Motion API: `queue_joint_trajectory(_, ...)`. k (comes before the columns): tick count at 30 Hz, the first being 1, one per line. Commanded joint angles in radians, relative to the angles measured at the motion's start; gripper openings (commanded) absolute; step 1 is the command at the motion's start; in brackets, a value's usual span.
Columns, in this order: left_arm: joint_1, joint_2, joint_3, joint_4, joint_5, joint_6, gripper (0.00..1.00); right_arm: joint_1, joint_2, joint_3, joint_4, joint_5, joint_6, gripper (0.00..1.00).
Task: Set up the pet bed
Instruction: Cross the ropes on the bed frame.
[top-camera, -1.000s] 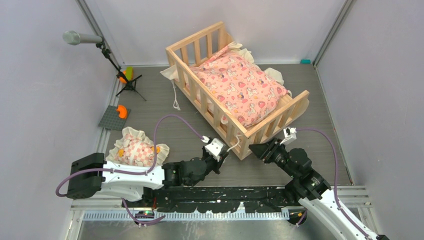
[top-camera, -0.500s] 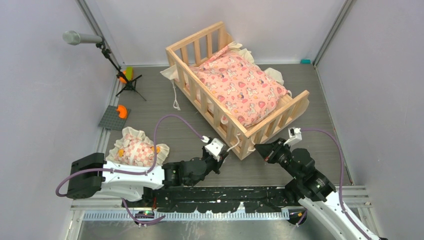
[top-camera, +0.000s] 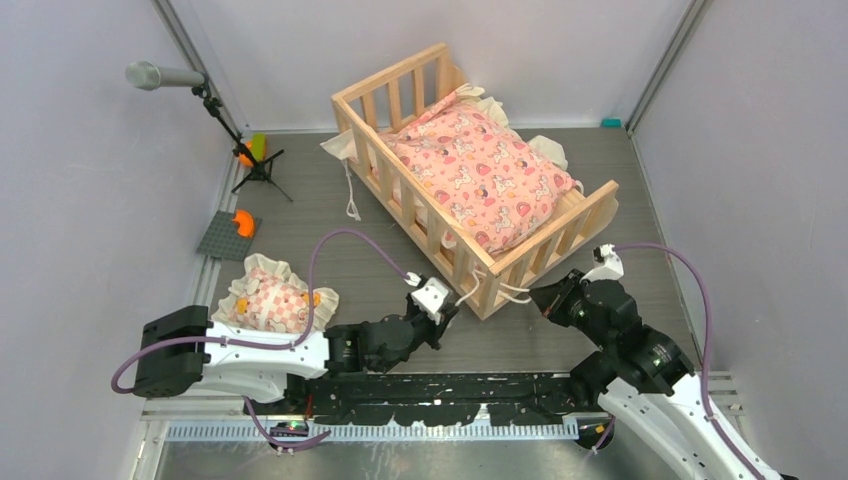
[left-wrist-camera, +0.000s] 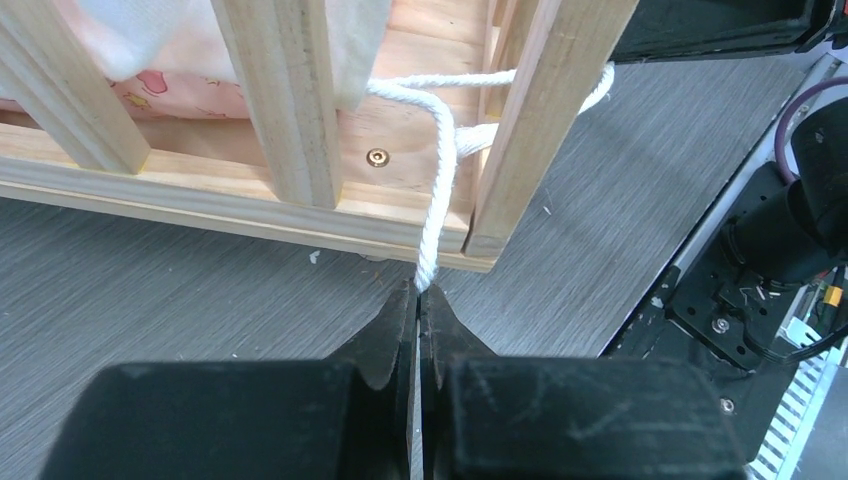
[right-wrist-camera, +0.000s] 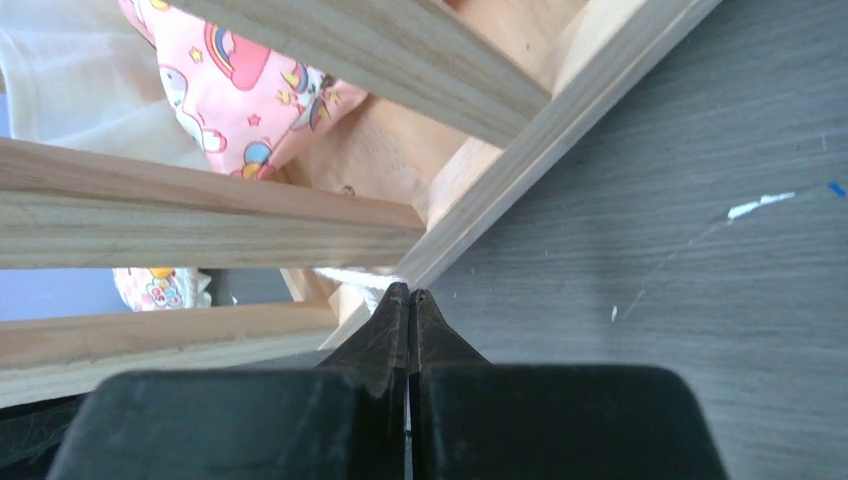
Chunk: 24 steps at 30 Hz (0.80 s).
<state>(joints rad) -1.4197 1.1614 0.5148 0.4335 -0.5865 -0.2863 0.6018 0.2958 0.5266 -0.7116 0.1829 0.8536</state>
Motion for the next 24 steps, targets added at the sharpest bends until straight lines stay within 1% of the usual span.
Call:
queue_joint_trajectory(1,0.002,-0.006,0.045,-0.024,0.044,-0.023,0.0,0.0,0.042,0.078,-0.103,-0.074,0.041,0.0)
queue_joint_trajectory(6,0.002,-0.004,0.057,-0.062,0.128,-0.048,0.0,0.0,0.068,0.118,-0.187,-0.276,0.072,0.0)
queue_joint_trajectory(9,0.0,0.005,0.064,-0.086,0.176,-0.068,0.0,0.0,0.064,0.139,-0.236,-0.356,0.08,0.0)
queue_joint_trajectory(14,-0.047,-0.001,0.071,-0.116,0.198,-0.079,0.0,0.0,0.039,0.194,-0.335,-0.389,0.05,0.0)
queue_joint_trajectory(18,-0.098,0.001,0.086,-0.147,0.187,-0.084,0.0,0.0,0.021,0.206,-0.35,-0.431,0.028,0.0)
queue_joint_trajectory(24,-0.163,0.048,0.1,-0.153,0.149,-0.103,0.0,0.0,0.025,0.22,-0.417,-0.416,-0.008,0.0)
